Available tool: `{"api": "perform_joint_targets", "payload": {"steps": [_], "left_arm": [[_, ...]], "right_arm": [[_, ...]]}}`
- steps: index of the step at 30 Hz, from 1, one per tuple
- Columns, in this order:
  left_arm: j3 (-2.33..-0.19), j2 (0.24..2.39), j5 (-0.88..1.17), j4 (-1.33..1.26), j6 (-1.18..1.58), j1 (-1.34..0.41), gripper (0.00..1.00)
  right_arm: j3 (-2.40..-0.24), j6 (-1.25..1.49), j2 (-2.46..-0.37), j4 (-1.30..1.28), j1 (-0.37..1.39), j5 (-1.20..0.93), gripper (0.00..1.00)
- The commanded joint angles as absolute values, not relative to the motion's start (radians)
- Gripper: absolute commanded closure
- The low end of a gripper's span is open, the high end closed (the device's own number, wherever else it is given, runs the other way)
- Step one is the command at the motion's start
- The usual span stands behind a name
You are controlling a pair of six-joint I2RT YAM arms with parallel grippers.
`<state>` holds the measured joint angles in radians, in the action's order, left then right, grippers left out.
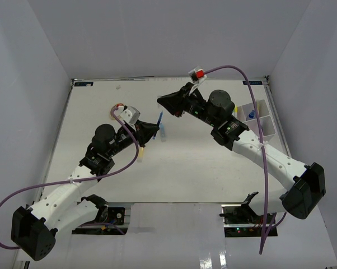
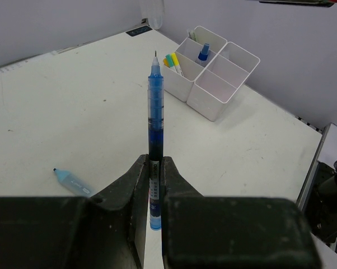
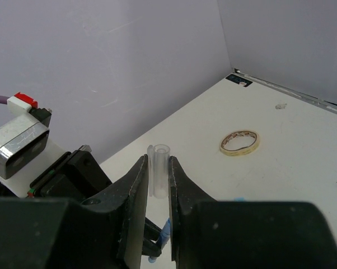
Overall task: Sort the stationery into containers
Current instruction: Close the pen cap on the pen.
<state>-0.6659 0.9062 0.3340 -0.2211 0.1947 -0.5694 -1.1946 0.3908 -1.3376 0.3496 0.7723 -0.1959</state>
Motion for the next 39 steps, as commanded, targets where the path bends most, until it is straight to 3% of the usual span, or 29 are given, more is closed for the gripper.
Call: {"api": "perform_joint_targets", "payload": {"steps": [1,39], "left_arm": [[-0.664,0.887,0.353,-0.245,0.186,-0.565,1.0],[-0.643,0.871,0.36,-0.268,0.198,-0.565,1.0]], "right_arm": [[-1.209,0.413,-1.338,0.402,0.772,-0.224,0.92],[-1.157,0.428,-1.289,0.428,0.772,-0.179,0.92]]}}
